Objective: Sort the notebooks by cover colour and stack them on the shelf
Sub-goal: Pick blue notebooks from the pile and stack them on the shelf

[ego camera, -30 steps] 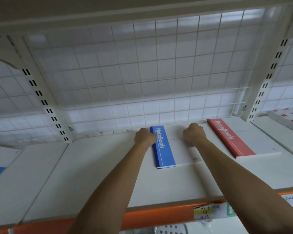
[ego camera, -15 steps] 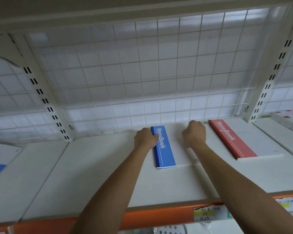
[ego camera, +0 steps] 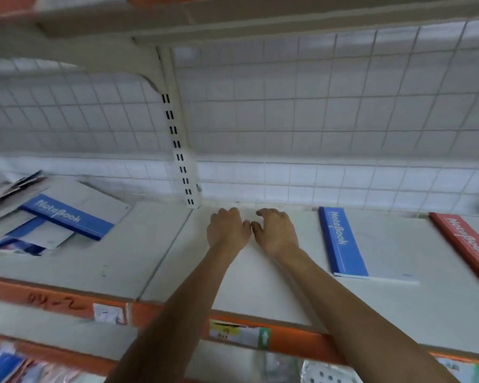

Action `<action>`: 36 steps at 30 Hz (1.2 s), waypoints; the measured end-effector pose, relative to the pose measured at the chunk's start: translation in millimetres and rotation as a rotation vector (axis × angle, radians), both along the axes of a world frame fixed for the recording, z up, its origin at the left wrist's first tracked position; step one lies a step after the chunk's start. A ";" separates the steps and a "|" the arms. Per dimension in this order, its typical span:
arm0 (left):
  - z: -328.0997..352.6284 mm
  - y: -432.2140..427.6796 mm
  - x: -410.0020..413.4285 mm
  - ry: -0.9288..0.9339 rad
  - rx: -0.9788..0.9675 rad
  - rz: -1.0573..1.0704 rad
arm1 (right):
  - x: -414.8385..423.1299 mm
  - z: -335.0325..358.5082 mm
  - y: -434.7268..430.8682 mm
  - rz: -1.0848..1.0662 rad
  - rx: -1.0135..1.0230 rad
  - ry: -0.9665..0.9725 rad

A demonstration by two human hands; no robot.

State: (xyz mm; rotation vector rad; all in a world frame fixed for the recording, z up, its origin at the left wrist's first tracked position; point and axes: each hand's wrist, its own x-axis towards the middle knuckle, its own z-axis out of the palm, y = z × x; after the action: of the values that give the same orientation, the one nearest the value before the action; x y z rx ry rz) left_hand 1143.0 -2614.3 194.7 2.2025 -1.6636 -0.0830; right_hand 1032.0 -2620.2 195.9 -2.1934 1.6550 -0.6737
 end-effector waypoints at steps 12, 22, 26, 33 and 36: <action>5.7 61.2 219.6 0.010 -0.021 0.365 | 235.4 0.7 31.3 0.301 0.068 -0.037; 12.0 76.1 337.6 0.433 -0.085 0.483 | 374.0 -5.5 40.3 0.316 0.113 -0.088; 5.0 72.5 352.9 0.522 -0.146 0.512 | 390.2 -12.1 39.4 0.262 0.103 0.002; 17.3 61.4 347.5 0.906 -0.359 0.362 | 366.6 11.2 52.8 0.381 -0.025 -0.097; 20.7 61.7 340.9 0.941 -0.433 0.347 | 346.9 14.6 46.7 0.455 -0.014 -0.194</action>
State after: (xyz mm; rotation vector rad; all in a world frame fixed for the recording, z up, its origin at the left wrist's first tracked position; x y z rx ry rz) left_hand 1483.9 -2552.6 215.4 1.6620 -0.6920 -0.5178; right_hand 1378.9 -2573.5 210.5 -2.3126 1.0091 -0.7343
